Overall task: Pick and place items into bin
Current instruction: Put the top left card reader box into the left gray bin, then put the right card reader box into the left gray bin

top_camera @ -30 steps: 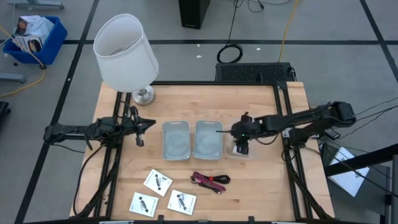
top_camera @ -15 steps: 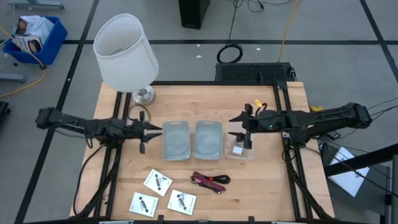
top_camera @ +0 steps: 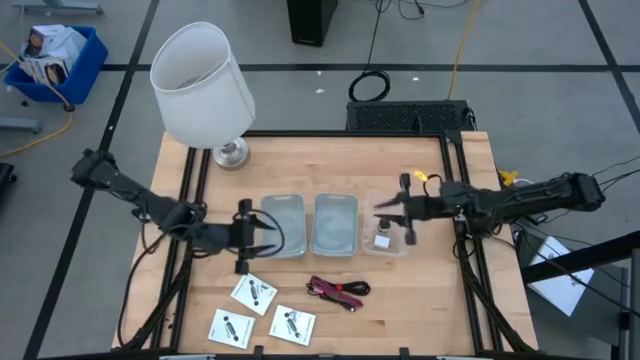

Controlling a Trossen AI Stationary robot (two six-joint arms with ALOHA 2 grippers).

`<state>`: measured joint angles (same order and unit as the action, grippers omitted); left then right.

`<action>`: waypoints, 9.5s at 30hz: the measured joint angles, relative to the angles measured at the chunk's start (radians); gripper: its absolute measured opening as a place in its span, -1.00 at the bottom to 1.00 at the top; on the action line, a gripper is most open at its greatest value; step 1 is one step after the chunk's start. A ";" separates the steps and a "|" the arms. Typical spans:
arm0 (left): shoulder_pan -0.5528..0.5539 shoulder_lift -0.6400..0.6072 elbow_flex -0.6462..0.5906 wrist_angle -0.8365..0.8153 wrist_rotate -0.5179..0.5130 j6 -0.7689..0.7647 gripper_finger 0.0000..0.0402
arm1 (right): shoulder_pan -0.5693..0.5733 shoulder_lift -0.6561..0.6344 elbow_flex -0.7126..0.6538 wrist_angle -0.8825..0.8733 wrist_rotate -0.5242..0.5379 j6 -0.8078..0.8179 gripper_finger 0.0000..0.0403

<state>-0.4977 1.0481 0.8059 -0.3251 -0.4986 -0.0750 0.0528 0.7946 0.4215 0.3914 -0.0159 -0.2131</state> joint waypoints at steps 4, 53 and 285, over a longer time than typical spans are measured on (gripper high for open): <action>-0.057 0.000 0.043 -0.028 0.000 -0.083 -0.01 | -0.051 -0.120 -0.113 0.081 -0.155 -0.036 -0.94; -0.163 0.583 -0.012 -0.078 0.263 -0.349 -0.02 | -0.103 -0.255 -0.338 0.301 -0.247 0.189 -1.00; -0.077 0.859 0.426 -0.087 0.498 -0.344 0.21 | -0.105 -0.252 -0.337 0.289 -0.221 0.192 -1.00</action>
<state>-0.5745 1.9070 1.2324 -0.4125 -0.0006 -0.4192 -0.0525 0.5423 0.0844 0.6804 -0.2371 -0.0216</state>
